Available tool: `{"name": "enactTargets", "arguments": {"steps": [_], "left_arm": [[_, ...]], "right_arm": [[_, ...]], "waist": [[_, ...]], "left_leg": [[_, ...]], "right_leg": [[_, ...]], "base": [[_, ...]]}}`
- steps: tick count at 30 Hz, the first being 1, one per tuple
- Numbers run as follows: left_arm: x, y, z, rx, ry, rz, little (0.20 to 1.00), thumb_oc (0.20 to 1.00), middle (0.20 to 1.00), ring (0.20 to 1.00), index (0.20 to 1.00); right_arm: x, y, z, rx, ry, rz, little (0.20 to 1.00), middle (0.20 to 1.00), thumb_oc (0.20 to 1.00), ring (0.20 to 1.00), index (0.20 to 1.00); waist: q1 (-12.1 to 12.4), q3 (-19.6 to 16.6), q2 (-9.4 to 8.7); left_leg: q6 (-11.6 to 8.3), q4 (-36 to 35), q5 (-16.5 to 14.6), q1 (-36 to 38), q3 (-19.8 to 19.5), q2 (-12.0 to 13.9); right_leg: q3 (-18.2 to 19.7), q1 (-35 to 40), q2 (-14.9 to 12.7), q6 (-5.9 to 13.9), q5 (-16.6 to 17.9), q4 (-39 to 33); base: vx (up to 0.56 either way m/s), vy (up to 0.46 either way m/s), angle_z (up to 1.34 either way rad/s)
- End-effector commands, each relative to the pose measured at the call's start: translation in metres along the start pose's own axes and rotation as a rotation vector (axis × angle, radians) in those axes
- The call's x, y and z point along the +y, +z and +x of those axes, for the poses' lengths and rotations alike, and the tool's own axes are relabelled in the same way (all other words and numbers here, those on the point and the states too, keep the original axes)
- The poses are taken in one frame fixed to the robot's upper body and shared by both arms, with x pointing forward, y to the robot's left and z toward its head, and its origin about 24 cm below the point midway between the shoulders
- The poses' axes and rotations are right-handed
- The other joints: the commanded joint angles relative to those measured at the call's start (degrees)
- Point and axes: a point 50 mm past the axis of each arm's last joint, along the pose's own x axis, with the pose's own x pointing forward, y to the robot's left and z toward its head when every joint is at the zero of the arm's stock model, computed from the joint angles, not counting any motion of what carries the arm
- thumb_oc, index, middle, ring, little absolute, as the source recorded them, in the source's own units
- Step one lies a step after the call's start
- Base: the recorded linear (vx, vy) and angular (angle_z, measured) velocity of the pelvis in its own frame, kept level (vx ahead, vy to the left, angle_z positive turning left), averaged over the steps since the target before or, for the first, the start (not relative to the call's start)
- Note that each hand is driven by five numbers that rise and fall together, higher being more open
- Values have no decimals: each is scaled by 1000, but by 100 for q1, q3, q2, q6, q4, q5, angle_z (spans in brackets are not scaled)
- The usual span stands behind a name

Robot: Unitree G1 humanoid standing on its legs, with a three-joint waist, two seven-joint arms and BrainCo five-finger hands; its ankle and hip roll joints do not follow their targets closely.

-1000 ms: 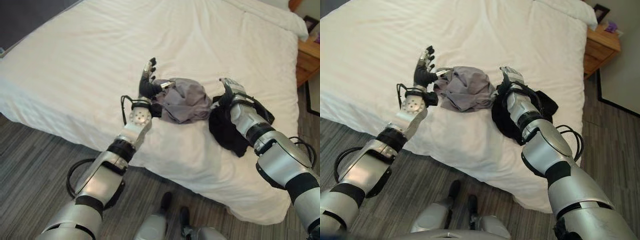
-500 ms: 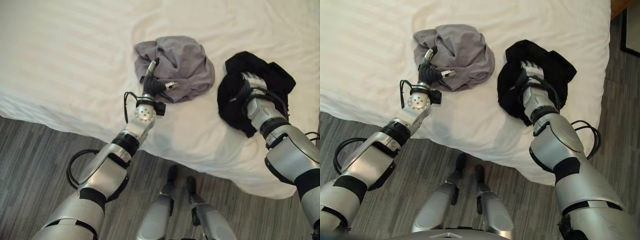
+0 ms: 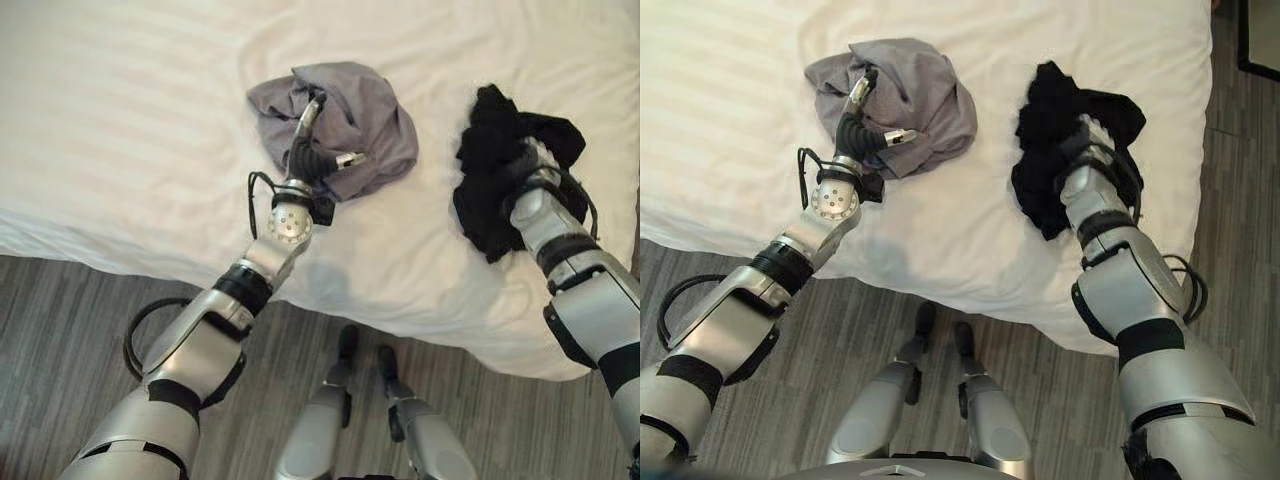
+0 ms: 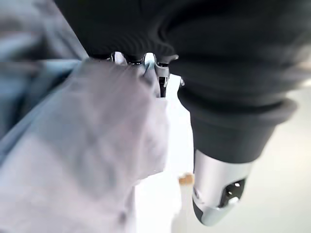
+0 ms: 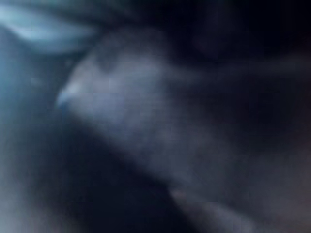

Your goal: Pick up bed clothes into laundry basket.

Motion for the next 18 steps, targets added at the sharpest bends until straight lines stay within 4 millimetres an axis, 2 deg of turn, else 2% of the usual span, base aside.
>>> {"name": "enactTargets", "arguments": {"steps": [1, 2, 3, 5, 6, 7, 8, 9, 10, 11, 12, 13, 15, 16, 17, 18], "left_arm": [[46, -68, -27, 256, 0, 415, 1000, 1000, 1000, 1000, 1000], [46, -69, -27, 256, 0, 416, 1000, 1000, 1000, 1000, 1000], [58, -97, -49, 381, -40, 539, 1000, 1000, 1000, 1000, 1000], [72, -141, -98, 601, -126, 720, 1000, 1000, 1000, 1000, 1000], [75, -189, -189, 892, -313, 862, 1000, 1000, 1000, 1000, 1000], [75, -189, -189, 893, -313, 862, 1000, 1000, 1000, 1000, 1000], [76, -210, -274, 1140, -423, 887, 1000, 1000, 1000, 1000, 1000], [78, -213, -314, 1248, -479, 910, 1000, 1000, 1000, 1000, 1000], [87, -212, -347, 1332, -518, 942, 667, 667, 667, 667, 667], [87, -212, -349, 1334, -521, 942, 583, 583, 583, 583, 583], [98, -206, -389, 1434, -577, 971, 322, 322, 322, 322, 322], [99, -204, -399, 1453, -575, 959, 200, 200, 200, 200, 200], [103, -202, -406, 1461, -563, 960, 200, 200, 200, 200, 200], [110, -202, -394, 1418, -509, 974, 304, 304, 304, 304, 304], [110, -202, -395, 1419, -509, 975, 432, 432, 432, 432, 432], [115, -203, -385, 1386, -474, 982, 467, 467, 467, 467, 467]], "right_arm": [[80, -105, -62, 290, 222, 24, 200, 200, 200, 200, 200], [80, -105, -62, 290, 222, 24, 200, 200, 200, 200, 200], [101, -121, -83, 344, 281, 57, 200, 200, 200, 200, 200], [120, -152, -116, 457, 341, 92, 200, 200, 200, 200, 200], [129, -189, -152, 583, 391, 85, 200, 200, 200, 200, 200], [129, -189, -152, 584, 392, 85, 200, 200, 200, 200, 200], [122, -223, -178, 690, 399, 91, 200, 200, 200, 200, 200], [116, -239, -192, 750, 395, 102, 200, 200, 200, 200, 200], [110, -250, -199, 778, 384, 104, 200, 200, 200, 200, 200], [110, -251, -201, 780, 385, 102, 200, 200, 200, 200, 200], [101, -263, -210, 795, 372, 92, 200, 200, 200, 200, 200], [99, -267, -214, 790, 376, 83, 200, 200, 200, 200, 200], [97, -270, -218, 790, 384, 71, 200, 200, 200, 200, 200], [96, -275, -225, 793, 401, 51, 200, 200, 200, 200, 200], [96, -275, -225, 793, 402, 51, 200, 200, 200, 200, 200], [94, -279, -230, 799, 412, 40, 200, 200, 200, 200, 200]], "waist": [[-326, -261, -77], [-325, -282, -79], [-388, -318, -77], [-504, -430, -77], [-598, -548, -80], [-597, -568, -77], [-679, -690, -84], [-726, -761, -90], [-744, -819, -84], [-744, -838, -82], [-808, -916, -71], [-833, -962, -67], [-861, -1024, -69], [-925, -1094, -74], [-916, -1100, -77], [-940, -1140, -78]], "left_leg": [[-81, -95, -681, 146, 313, 486], [-87, -95, -654, 116, 314, 491], [-75, -95, -712, 206, 338, 507], [-57, -95, -791, 340, 405, 558], [-29, -95, -875, 495, 523, 619], [-35, -95, -851, 468, 526, 625], [-7, -95, -952, 645, 627, 670], [8, -95, -994, 721, 684, 685], [6, -95, -986, 727, 726, 705], [6, -95, -993, 731, 732, 705], [11, -95, -1051, 795, 825, 732], [14, -95, -1075, 805, 855, 741], [16, -95, -1097, 805, 901, 758], [14, -95, -1131, 816, 973, 775], [14, -95, -1134, 817, 982, 776], [7, -95, -1144, 828, 1016, 787]], "right_leg": [[22, 326, -274, 337, 278, -619], [25, 295, -269, 336, 301, -619], [42, 370, -286, 346, 267, -619], [81, 452, -303, 366, 243, -619], [139, 539, -309, 381, 216, -619], [144, 510, -303, 379, 238, -619], [194, 612, -305, 366, 187, -619], [222, 646, -296, 358, 176, -619], [234, 622, -291, 355, 205, -619], [239, 624, -291, 356, 201, -619], [268, 628, -292, 365, 198, -619], [299, 618, -294, 377, 204, -619], [334, 596, -293, 391, 210, -619], [384, 572, -288, 418, 229, -619], [393, 569, -287, 419, 229, -619], [393, 564, -295, 428, 236, -619]], "base": [[62, 24, -20], [122, 48, -24], [83, 45, -18], [148, 95, -18], [112, 86, -25], [182, 122, -49], [137, 84, -46], [161, 104, -50], [62, 44, -31], [58, 57, -39], [58, 60, -27], [56, 60, -22], [19, 44, -28], [15, 50, -35], [13, 43, -21], [14, 14, -30]]}}
